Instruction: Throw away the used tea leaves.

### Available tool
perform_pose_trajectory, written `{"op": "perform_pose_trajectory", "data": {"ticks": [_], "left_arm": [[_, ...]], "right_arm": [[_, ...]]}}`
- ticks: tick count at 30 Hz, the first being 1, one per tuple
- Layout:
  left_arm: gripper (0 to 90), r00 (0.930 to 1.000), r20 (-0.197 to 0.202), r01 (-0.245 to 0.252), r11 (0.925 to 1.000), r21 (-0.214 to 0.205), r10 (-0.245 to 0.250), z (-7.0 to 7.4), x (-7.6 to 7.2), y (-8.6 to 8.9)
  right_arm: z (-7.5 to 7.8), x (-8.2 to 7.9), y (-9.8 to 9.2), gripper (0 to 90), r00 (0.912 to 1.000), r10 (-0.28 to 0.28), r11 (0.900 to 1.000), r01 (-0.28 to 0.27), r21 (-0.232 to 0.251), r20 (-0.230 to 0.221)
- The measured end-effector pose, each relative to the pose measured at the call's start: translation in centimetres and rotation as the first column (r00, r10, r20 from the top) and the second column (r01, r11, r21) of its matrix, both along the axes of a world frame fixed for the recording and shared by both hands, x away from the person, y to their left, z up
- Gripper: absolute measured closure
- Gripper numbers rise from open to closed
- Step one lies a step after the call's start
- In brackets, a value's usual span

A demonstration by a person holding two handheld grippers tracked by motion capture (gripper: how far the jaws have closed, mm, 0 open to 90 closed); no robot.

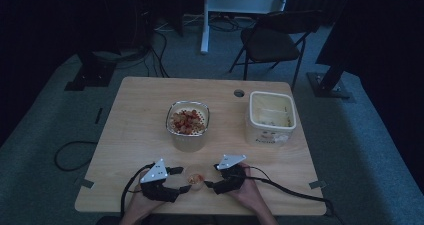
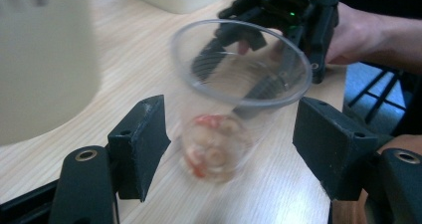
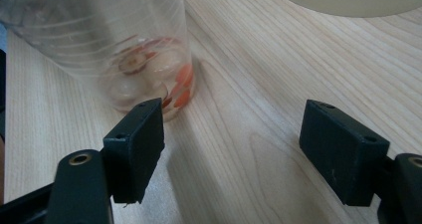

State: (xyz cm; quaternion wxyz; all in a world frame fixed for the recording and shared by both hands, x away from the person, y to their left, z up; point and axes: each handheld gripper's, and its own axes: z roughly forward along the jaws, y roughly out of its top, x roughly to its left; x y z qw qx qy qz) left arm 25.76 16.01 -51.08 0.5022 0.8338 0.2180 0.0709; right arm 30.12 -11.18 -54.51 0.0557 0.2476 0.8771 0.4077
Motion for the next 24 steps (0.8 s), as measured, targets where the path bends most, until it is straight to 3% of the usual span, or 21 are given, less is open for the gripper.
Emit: {"op": "perform_pose_trajectory", "data": {"ticks": [2,8,13,24], "left_arm": [[30.4,0.9999,0.010,0.007,0.9999,0.016,-0.007,-0.3,0.3,-1.0],[29.9,0.9997,0.010,0.021,0.9998,0.003,-0.021,-0.6,1.0,-2.3],[29.2,0.9992,0.036,0.019,0.9996,-0.021,-0.019,-0.7,1.6,-3.4],[26.3,0.9994,0.030,0.019,0.9971,-0.074,-0.017,-1.2,2.6,-5.1]], "right_arm": [[0.0,0.0,0.0,25.3,1.0000,-0.001,1.0000,0.001,-0.004,0.001],[0.0,0.0,-0.1,25.2,0.9999,-0.005,0.9997,0.005,-0.022,0.012],[0.0,0.2,-0.7,25.2,0.9997,-0.023,0.9997,0.023,-0.011,0.007],[-0.1,0.3,-1.3,25.9,0.9991,-0.043,0.9990,0.043,-0.011,0.006]]}}
